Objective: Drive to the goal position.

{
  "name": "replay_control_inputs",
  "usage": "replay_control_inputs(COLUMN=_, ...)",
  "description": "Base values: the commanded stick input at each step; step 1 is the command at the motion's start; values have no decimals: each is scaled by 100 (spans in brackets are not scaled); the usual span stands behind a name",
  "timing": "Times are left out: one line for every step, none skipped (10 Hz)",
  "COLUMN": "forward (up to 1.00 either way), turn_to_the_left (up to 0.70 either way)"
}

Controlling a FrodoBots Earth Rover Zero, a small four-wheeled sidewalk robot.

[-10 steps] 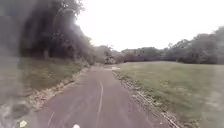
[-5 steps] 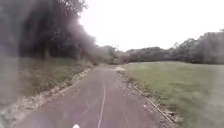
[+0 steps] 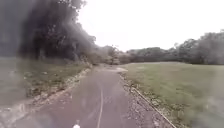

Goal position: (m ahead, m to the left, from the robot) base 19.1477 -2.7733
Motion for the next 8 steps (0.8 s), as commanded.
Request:
replay_control_inputs(forward=85, turn_to_the_left=1)
replay_control_inputs(forward=85, turn_to_the_left=1)
replay_control_inputs(forward=85, turn_to_the_left=1)
replay_control_inputs(forward=85, turn_to_the_left=1)
replay_control_inputs(forward=85, turn_to_the_left=1)
replay_control_inputs(forward=85, turn_to_the_left=1)
replay_control_inputs(forward=85, turn_to_the_left=1)
replay_control_inputs(forward=85, turn_to_the_left=1)
